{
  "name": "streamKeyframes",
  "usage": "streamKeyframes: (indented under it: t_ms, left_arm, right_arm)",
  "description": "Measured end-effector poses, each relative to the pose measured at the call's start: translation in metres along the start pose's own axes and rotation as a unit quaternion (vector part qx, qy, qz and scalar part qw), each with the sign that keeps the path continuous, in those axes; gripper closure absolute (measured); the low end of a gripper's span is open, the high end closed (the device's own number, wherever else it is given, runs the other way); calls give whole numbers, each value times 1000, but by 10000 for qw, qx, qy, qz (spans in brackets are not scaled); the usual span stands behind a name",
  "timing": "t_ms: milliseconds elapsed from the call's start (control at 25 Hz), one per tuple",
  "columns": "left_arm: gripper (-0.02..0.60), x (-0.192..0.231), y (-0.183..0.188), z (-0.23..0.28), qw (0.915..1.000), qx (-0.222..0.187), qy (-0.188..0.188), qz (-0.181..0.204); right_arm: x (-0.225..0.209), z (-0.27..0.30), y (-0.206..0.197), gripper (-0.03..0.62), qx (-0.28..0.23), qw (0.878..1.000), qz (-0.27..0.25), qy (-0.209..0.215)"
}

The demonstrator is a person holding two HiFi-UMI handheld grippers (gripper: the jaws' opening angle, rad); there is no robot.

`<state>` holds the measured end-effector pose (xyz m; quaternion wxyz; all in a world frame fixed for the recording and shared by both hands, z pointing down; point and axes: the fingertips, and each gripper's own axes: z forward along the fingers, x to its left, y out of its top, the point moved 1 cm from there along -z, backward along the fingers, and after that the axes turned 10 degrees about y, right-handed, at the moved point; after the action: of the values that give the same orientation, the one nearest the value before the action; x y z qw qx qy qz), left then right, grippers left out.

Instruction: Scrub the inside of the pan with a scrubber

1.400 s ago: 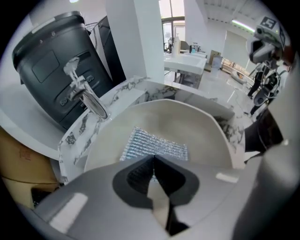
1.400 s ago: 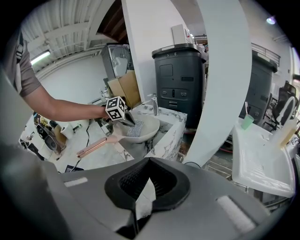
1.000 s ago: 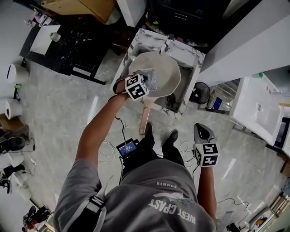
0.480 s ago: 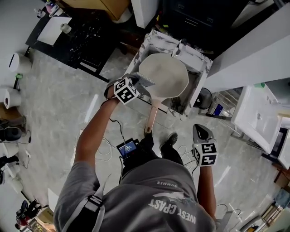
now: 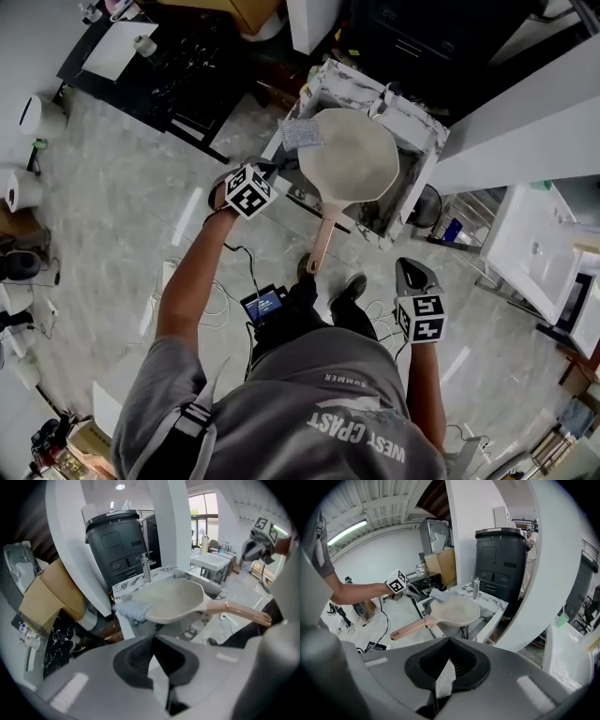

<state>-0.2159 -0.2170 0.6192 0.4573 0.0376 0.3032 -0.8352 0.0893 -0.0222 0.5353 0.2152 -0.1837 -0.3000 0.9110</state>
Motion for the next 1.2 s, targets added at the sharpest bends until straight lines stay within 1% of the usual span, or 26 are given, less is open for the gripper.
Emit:
streamKeyframes:
  t_ms: [200,360,520,600,680,840,920,1040,1200]
  left_arm:
    - [581,2,-16,4,9997,119,-11,-208]
    - [581,2,-24,6,9994,170,-41,-292]
    - [581,5,-21,6,9991,95,47,-407]
    - [581,8,-8,8,9992,-44,160,-370]
    - [581,7,13,15,9993,-211,202,-236]
    - [580,-9,66,37,9988,-483,-6,76]
    - [580,-20,92,50,9980,-598,-130,171]
    - [578,-35,120,75,9974,-567,-358,245]
    - [558,-51,139,109,9969,-363,-603,342]
  right_arm:
    - [-1,6,1,592,65,10000,7,20]
    - [0,10,1,592,124,9999,16,44]
    - [-1,13,0,592,160,9998,32,80]
    - [-2,15,0,592,184,9998,60,89]
    - [-3,18,-1,592,209,9997,88,95]
    - [-6,19,-5,592,223,9996,156,88]
    - [-10,17,-9,592,224,9995,216,46]
    - [-19,10,-15,592,195,9992,349,-69]
    - [-33,-2,-30,592,200,9980,555,-240]
